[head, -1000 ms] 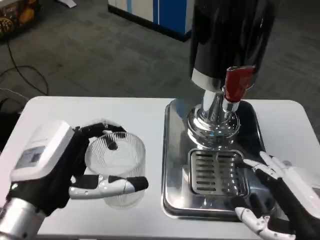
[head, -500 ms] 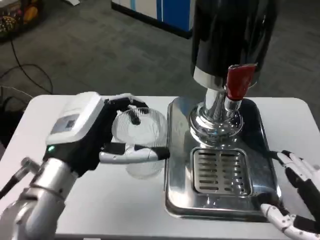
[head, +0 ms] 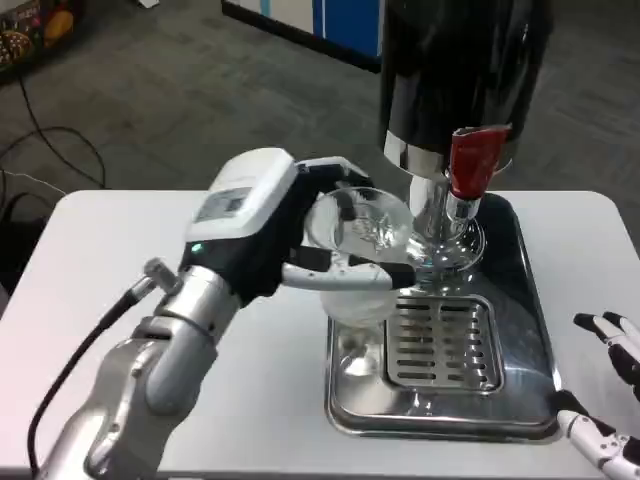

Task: Grasp the cup under the faucet to collect the drink, then remove the cup.

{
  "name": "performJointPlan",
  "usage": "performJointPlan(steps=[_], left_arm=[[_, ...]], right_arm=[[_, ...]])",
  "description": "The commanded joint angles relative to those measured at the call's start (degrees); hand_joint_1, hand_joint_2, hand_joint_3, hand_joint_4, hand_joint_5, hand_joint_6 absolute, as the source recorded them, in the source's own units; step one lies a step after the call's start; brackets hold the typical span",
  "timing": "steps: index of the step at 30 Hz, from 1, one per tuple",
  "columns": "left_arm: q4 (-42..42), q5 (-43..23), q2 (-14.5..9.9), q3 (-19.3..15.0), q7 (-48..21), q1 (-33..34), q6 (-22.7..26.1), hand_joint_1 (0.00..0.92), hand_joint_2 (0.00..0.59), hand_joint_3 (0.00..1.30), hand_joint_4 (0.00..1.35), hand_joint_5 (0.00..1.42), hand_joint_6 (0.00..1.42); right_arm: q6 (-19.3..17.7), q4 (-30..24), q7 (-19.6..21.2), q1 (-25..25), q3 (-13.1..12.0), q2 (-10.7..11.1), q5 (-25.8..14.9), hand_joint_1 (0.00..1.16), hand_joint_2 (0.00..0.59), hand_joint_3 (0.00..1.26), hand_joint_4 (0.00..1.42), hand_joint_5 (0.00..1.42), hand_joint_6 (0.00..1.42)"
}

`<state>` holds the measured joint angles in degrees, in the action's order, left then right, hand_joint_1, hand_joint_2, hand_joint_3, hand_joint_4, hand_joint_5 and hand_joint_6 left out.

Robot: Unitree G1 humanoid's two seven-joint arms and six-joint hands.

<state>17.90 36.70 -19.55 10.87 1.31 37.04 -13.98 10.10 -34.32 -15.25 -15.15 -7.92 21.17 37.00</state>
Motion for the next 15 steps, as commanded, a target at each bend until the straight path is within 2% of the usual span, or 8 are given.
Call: performJointPlan(steps=[1, 6, 15], left_arm=[[2.8, 0.5, 1.4, 2.8, 1.7, 3.9, -1.0, 0.585, 0.0, 1.02, 1.12, 1.28, 1.42], [5.2, 1.0, 2.9, 5.6, 1.9, 5.9, -0.9, 0.585, 0.0, 1.02, 1.12, 1.28, 1.42], [7.6, 1.7, 4.1, 7.3, 2.5, 7.6, -0.8, 0.585, 0.0, 1.02, 1.12, 1.28, 1.42]], right_arm=[[0.0, -1.0, 0.1, -0.9, -1.4, 0.5, -1.1, 0.32, 0.43, 0.08, 0.0, 0.0, 0.0], [0.0, -1.4, 0.1, -1.5, -2.9, 0.8, -2.2, 0.32, 0.43, 0.09, 0.0, 0.0, 0.0], [-0.2, -1.1, 0.1, -1.7, -4.4, 1.5, -4.0, 0.32, 0.43, 0.09, 0.0, 0.0, 0.0]])
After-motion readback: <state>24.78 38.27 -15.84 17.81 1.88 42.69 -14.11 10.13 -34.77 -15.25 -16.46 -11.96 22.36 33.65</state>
